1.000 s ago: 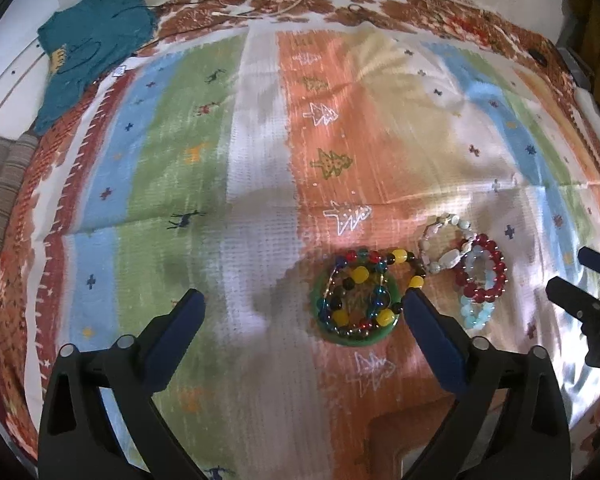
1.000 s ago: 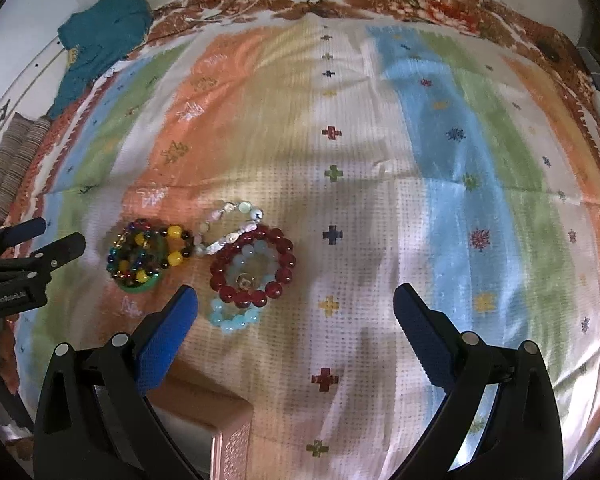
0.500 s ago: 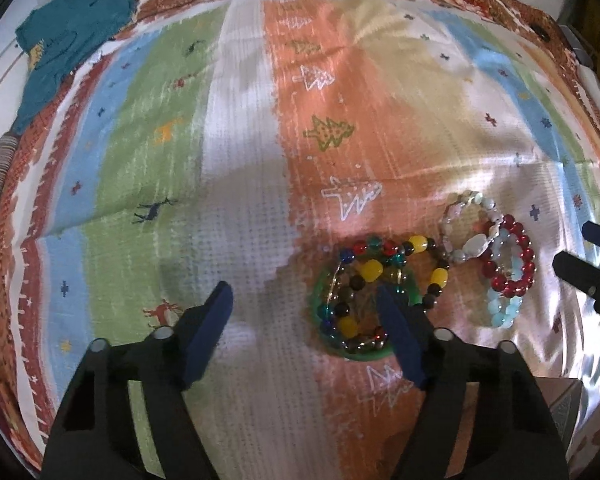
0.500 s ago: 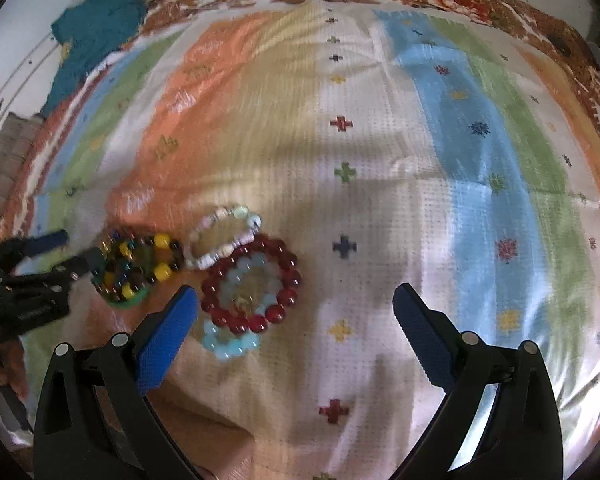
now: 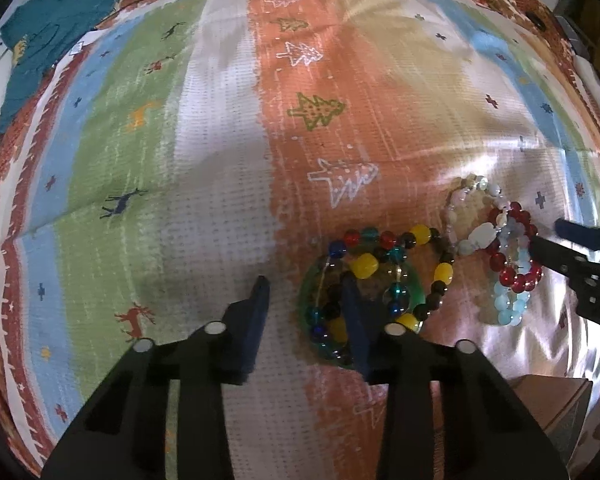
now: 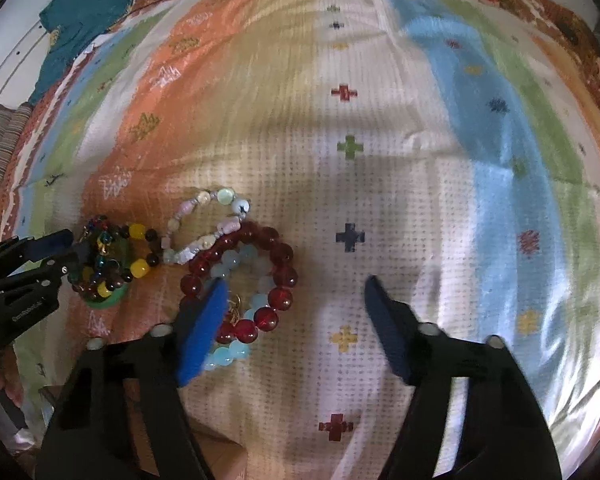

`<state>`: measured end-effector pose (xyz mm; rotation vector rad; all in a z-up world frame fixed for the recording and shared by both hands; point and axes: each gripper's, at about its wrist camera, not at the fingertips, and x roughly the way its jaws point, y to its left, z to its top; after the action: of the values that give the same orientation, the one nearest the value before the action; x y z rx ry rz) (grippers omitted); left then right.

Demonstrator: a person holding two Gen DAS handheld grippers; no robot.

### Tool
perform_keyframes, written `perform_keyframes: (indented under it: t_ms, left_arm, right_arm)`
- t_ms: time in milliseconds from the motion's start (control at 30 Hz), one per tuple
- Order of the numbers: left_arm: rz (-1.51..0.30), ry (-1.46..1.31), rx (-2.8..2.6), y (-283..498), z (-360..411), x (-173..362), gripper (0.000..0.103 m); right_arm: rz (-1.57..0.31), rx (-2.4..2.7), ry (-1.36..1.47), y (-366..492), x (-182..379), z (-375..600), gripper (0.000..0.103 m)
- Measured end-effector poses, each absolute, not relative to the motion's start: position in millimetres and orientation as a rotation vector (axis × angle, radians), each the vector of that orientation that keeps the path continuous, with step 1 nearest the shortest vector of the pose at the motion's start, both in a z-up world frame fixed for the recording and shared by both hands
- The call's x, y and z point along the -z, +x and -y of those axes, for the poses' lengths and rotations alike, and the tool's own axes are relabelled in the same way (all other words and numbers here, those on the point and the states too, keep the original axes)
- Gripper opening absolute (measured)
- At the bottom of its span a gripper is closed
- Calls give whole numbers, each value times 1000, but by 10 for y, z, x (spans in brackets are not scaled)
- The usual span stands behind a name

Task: Organize jewelry
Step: 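Grasp the multicolored bead bracelet with left gripper while right grasps red bead bracelet, then carry both held bracelets over the silver tin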

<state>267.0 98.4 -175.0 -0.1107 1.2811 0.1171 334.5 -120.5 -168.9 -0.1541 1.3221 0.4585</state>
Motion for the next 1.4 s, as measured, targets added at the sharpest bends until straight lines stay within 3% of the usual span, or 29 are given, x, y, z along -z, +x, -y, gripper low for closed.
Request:
perform_keyframes:
  t_ms: [67, 167, 267, 467, 1400]
  left_arm:
    - [-1279, -109, -106, 2663, -954, 1738, 16]
    - [-1278, -83, -128, 2658, -923, 1741, 10]
    - [-1275, -82, -133, 2641, -920, 1744, 9]
    - [-1270, -70, -133, 2644, -859, 1726, 9]
    - [-1085, -28, -60, 2134, -485, 721, 9]
  right_arm:
    - [-1326, -467, -158, 3348, 1718, 1203, 43]
    - [-1336, -492, -133, 3345, 1733, 1204, 30]
    - [-1339, -514, -126, 3325, 1742, 1186, 20]
    - [-1324, -515, -148, 3307, 1725, 1176, 14]
    - [-1091, -597, -249, 2717, 794, 1210, 14]
